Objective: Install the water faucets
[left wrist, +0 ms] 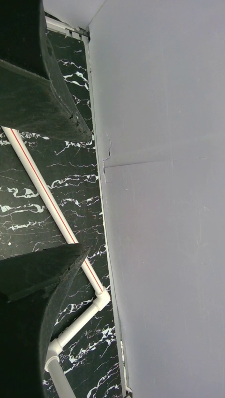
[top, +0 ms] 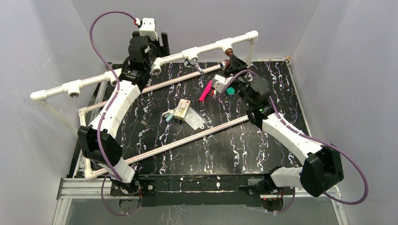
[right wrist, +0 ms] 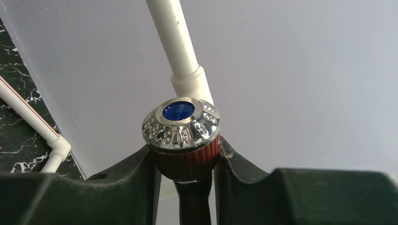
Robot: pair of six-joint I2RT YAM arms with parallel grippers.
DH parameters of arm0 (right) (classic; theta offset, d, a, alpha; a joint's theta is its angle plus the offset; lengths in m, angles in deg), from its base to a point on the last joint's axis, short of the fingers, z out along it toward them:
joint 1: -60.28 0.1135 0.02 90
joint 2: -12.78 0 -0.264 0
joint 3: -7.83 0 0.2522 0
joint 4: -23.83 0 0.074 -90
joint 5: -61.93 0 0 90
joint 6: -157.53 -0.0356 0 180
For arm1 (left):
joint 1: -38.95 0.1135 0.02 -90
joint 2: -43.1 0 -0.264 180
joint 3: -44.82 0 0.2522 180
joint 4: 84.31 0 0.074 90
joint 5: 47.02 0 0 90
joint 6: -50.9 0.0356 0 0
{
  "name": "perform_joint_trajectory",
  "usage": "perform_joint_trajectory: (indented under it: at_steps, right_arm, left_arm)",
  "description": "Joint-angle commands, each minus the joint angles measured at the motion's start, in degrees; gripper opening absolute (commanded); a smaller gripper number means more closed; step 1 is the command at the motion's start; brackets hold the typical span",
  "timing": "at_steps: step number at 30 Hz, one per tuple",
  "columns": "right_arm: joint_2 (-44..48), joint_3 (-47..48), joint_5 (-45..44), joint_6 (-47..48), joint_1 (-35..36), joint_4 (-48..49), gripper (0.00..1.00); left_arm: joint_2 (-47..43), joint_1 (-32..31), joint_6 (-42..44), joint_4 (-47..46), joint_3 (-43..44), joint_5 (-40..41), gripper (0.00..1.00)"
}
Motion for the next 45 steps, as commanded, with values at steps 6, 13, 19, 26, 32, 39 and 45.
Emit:
perform_joint_trajectory:
  at_steps: [6,13,19,26,32,39,45]
  right_arm:
    - [-0.53,2.07,-5.17,-6.64,0.87,4.38,0.01]
    - [-0.23,0.26,-11.22,-25.38,2.17,6.05,0.01]
    - [0.42,2.46,-17.73,-47.21,2.29,3.30,0.01]
    - [1.53,5.46,-19.05,-70.01,2.31,-1.23,0.01]
    - [2.55,8.09,-20.69,-86.90,2.28,-6.88,0.01]
    - [3.40,10.12,-23.59,-108.57,2.28,-14.56,0.01]
    - [4.84,8.34,-23.88,-127.31,1.74,-17.91,0.01]
  left_arm:
    - [3.16,-0.29,1.19,13.12,-3.64,0.33,0.77]
    - [3.05,-0.29,1.19,12.98,-4.02,0.26,0.77]
    - [3.05,-0.30,1.19,12.97,-3.97,0.18,0.77]
    - [2.99,-0.29,1.19,13.13,-4.02,-0.02,0.77]
    - [2.44,-0.29,1.19,12.82,-4.43,0.25,0.77]
    - [2.31,-0.34,1.06,12.74,-4.74,-0.46,0.77]
    - [1.63,-0.33,0.88,12.43,-5.38,-0.70,0.77]
